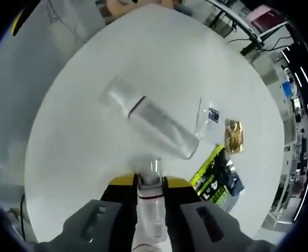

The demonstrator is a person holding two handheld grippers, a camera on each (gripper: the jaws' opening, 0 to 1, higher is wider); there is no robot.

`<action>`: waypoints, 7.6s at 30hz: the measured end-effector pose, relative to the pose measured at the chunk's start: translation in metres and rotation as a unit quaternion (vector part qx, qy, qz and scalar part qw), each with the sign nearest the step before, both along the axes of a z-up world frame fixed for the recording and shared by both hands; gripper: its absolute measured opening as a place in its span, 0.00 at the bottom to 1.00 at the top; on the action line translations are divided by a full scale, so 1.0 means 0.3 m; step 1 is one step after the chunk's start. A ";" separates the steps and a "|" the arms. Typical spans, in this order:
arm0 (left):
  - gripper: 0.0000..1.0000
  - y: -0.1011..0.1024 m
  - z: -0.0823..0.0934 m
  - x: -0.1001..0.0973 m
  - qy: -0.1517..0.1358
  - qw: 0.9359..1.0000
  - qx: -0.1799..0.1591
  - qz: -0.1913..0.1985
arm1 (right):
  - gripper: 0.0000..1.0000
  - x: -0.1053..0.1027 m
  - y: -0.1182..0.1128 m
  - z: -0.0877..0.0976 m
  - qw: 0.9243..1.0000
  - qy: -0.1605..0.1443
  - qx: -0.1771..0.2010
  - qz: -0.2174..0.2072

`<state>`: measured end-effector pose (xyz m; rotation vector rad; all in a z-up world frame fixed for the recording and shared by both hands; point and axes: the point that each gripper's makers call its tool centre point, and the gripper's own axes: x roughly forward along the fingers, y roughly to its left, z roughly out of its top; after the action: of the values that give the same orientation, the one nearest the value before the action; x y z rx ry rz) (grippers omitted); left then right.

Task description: Arrange the skincare products in the storage area until every visible bottle or jar stands upright without overlapping.

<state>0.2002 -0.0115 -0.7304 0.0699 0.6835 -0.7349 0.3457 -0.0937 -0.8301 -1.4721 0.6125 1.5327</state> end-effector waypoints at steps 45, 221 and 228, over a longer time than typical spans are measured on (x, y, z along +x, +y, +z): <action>0.81 -0.022 0.044 0.007 -0.024 0.999 -0.029 -0.005 | 0.18 -0.100 0.104 0.309 0.952 0.082 0.239 -0.176; 0.18 -0.756 -0.199 0.312 -0.077 0.965 0.037 -0.249 | 0.20 -0.171 -0.417 0.280 0.845 0.133 0.400 -0.331; 0.19 -0.763 -0.207 0.319 -0.078 0.967 0.029 -0.242 | 0.21 -0.167 -0.424 0.236 0.853 0.125 0.378 -0.338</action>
<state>0.2959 -0.2403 -0.7924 0.3552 0.5390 -1.1646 0.2955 -0.2210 -0.7593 -0.3813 0.5052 1.1744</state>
